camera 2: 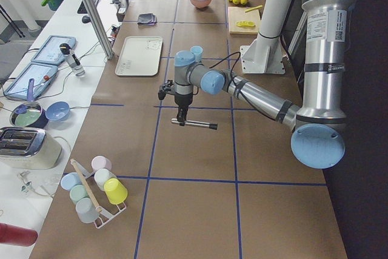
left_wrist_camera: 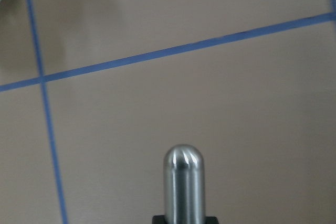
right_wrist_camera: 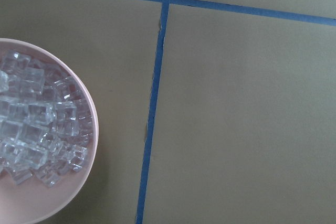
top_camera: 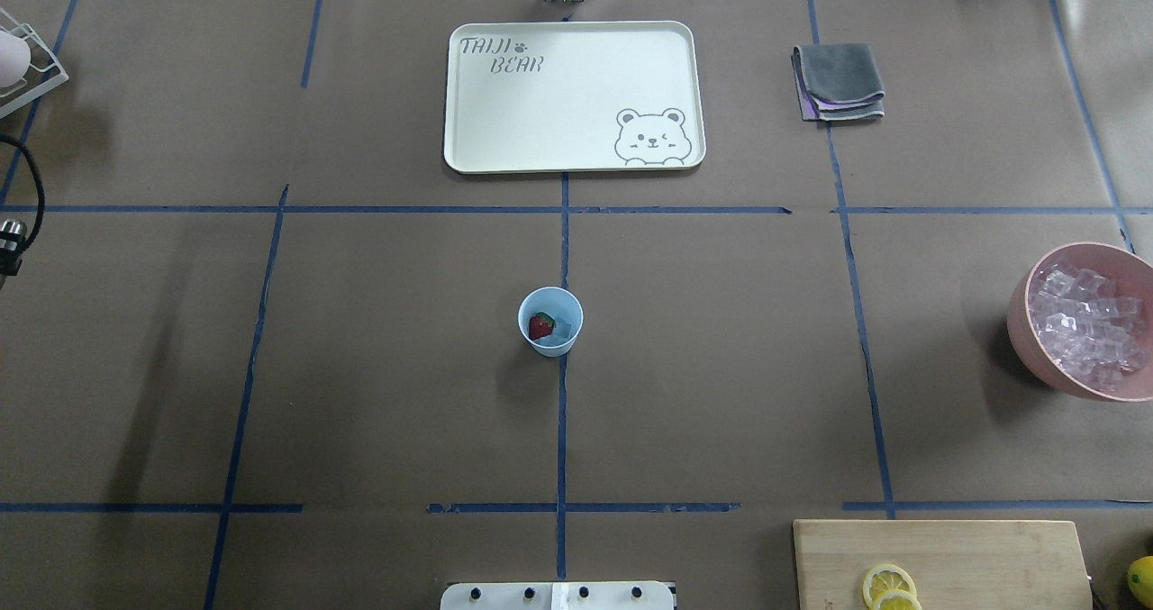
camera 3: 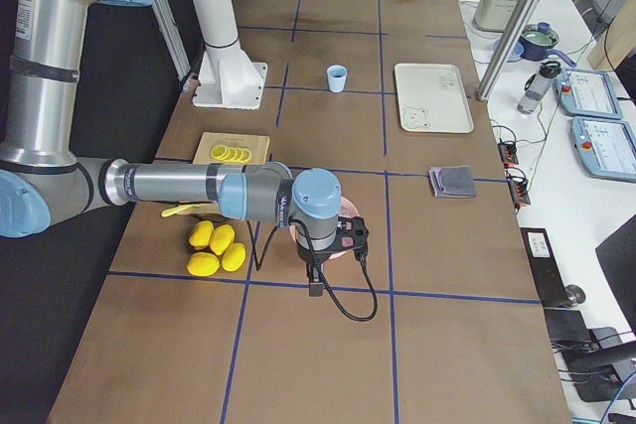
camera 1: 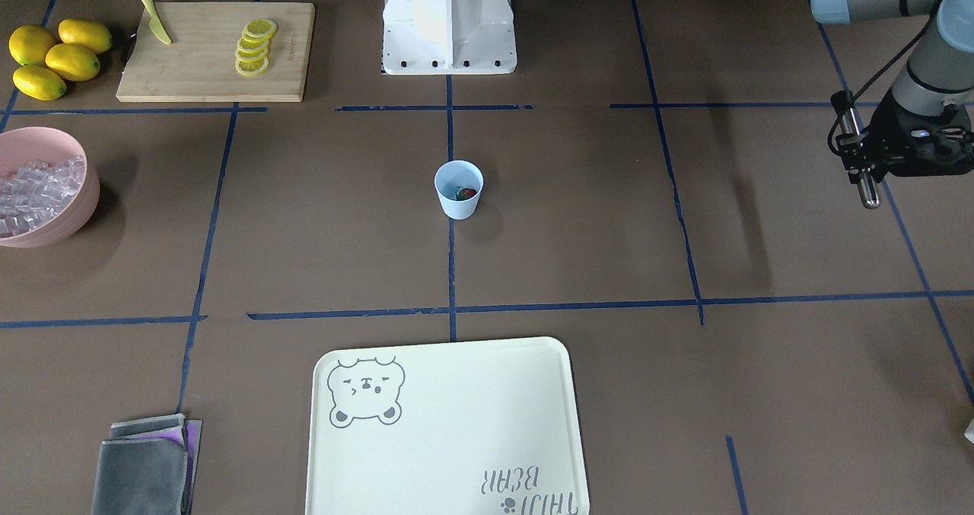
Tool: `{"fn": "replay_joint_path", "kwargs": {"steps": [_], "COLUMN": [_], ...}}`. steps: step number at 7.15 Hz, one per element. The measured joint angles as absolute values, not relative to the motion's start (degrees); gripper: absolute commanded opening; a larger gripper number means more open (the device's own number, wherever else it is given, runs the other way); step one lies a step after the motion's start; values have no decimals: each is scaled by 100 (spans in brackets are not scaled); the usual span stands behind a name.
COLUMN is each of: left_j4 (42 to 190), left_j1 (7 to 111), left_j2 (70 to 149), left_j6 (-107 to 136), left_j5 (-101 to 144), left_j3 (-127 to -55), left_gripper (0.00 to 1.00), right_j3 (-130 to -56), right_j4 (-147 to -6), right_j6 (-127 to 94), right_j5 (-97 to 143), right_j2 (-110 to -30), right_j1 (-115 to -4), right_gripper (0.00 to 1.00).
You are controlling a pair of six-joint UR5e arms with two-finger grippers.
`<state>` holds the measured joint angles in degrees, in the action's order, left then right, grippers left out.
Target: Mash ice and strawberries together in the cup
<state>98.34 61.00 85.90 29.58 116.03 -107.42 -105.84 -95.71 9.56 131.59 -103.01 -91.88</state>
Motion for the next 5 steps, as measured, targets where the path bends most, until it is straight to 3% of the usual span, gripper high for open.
{"fn": "replay_joint_path", "kwargs": {"steps": [2,4,5], "left_j4": [10661,10845,11006], "left_j1": [6202,6192,6182], "left_j2": [8547,8584,8601], "left_j6": [3001,3018,3024], "left_j5": [11791,11818,11820], "left_j3": [-9801,-9374,-9189], "left_gripper": [9,10,15], "right_j3": [-10598,-10627,-10634], "right_j4": [-9571,-9571,-9571], "right_j6": [948,942,943], "right_j5": [13163,13162,13159], "right_j2": [-10292,-10288,-10288], "right_j1": [-9189,-9189,-9191], "right_gripper": [100,100,100]}}
